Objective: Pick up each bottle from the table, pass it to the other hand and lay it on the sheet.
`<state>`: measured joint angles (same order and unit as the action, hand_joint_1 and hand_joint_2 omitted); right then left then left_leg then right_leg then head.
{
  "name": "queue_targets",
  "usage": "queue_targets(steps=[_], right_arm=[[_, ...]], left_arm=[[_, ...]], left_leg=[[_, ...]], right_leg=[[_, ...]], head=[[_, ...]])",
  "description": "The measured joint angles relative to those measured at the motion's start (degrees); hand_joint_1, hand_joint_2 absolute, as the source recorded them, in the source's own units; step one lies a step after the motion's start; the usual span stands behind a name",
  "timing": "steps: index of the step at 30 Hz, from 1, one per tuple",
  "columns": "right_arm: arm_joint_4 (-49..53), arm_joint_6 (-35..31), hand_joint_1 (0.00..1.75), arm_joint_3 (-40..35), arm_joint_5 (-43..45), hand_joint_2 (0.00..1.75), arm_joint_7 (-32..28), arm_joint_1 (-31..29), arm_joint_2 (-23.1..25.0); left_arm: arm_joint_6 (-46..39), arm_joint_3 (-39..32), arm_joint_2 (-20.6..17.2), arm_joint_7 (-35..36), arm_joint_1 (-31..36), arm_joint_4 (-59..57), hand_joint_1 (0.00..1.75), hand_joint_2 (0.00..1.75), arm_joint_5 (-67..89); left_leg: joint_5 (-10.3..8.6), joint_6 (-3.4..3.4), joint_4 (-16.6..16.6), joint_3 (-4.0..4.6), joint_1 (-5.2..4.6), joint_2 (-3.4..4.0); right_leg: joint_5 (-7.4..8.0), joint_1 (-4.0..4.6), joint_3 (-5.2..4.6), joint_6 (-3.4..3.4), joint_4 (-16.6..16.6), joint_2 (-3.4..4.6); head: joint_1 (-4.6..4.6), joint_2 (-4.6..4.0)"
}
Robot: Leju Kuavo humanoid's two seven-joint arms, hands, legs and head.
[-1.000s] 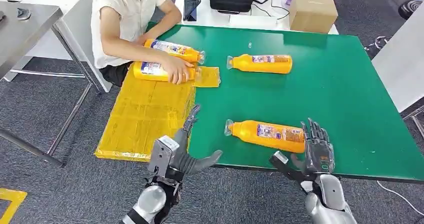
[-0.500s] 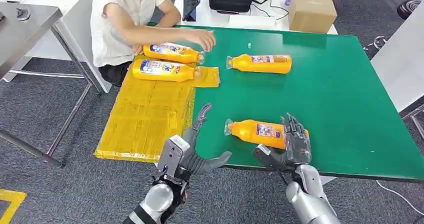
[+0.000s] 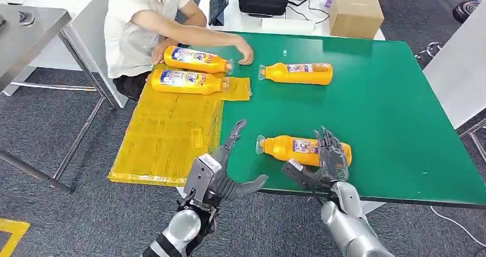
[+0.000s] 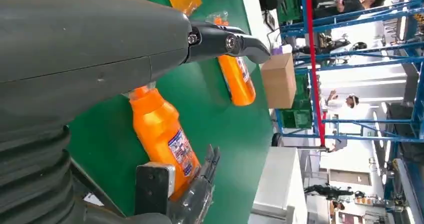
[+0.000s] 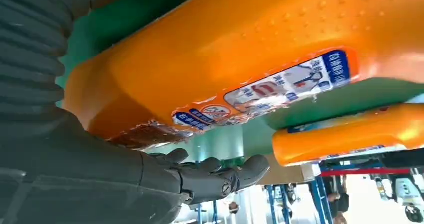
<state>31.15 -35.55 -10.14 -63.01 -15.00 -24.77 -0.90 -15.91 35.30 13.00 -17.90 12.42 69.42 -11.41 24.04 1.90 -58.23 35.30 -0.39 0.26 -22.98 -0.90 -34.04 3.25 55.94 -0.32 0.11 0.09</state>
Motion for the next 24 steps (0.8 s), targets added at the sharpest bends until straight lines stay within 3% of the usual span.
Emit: queue_targets(steps=[1,2,3,7,12,15,18,20,24], right_arm=[[-0.24,1.68,0.93,-0.37,-0.09,1.75,1.18,-0.57,-0.02],[-0.44,3.41,1.43,-0.62,-0.35,1.75,2.4,-0.85,-0.07],[-0.57,5.25,1.73,-0.98,-0.72,1.75,3.8,-1.41,-0.09],[-0.81,9.15,1.71,-1.97,-1.33,1.75,7.64,-2.46,-0.39],[-0.96,12.16,1.75,-2.71,-0.15,1.75,8.18,-2.93,-1.09],[-0.83,14.09,1.75,-2.38,5.79,1.75,3.43,-2.91,-1.2],[0.22,20.89,1.75,1.29,20.36,1.75,-6.32,-3.05,-1.2],[1.16,23.31,1.75,2.77,23.67,1.75,-7.66,-2.96,-0.61],[2.58,23.51,1.75,3.52,26.1,1.75,-8.61,-1.97,-0.02]], left_arm=[[0.04,0.0,0.0,0.2,0.04,-0.09,0.0,1.75,-0.04],[0.04,0.0,0.0,0.33,0.07,-0.18,0.0,1.75,-0.04],[0.04,0.0,0.0,0.48,0.07,-0.26,0.0,1.75,-0.04],[1.16,-0.02,0.0,2.19,0.08,-0.29,0.0,1.75,-0.68],[2.21,-0.09,0.0,2.84,0.07,-0.29,0.0,1.75,-1.03],[2.34,-0.17,0.0,2.86,0.04,-0.31,0.0,1.75,-1.14],[2.36,-0.2,-0.02,2.47,0.01,-0.4,0.0,1.75,-1.75],[2.38,-0.2,-0.02,2.08,0.03,-0.61,0.0,1.75,-2.27],[2.34,-0.13,0.0,1.68,0.07,-0.61,0.0,1.75,-2.58]], left_leg=[[0.03,-0.01,0.0,-0.11,0.0,0.17],[0.09,-0.03,0.0,-0.2,0.0,0.23],[0.12,-0.03,0.0,-0.31,0.0,0.3],[0.38,-0.17,0.03,-0.77,0.0,0.29],[0.16,0.11,0.03,-0.87,0.0,0.24],[0.19,0.1,0.03,-0.94,0.01,0.25],[0.65,-0.09,0.05,-1.5,0.23,0.74],[1.16,-0.23,0.06,-2.11,0.29,1.31],[1.4,-0.06,0.07,-2.71,0.32,1.28]], right_leg=[[0.0,0.0,0.05,0.0,-0.01,0.13],[0.0,0.0,0.11,-0.01,-0.01,0.21],[0.0,0.0,0.15,-0.02,-0.03,0.3],[-0.26,0.0,0.03,-0.06,-0.11,0.3],[-0.17,0.01,0.19,-0.13,-0.12,0.28],[-0.16,0.02,0.3,-0.11,-0.15,0.28],[-0.18,0.22,0.9,-0.16,-0.38,0.74],[-0.35,0.27,1.35,-0.2,-0.43,1.27],[-0.65,0.3,1.88,-0.14,-0.43,1.31]], head=[[0.0,0.0],[0.0,0.0],[-0.02,0.0],[0.0,0.0],[0.02,0.0],[0.02,0.0],[0.07,0.0],[0.06,0.0],[0.02,0.0]])
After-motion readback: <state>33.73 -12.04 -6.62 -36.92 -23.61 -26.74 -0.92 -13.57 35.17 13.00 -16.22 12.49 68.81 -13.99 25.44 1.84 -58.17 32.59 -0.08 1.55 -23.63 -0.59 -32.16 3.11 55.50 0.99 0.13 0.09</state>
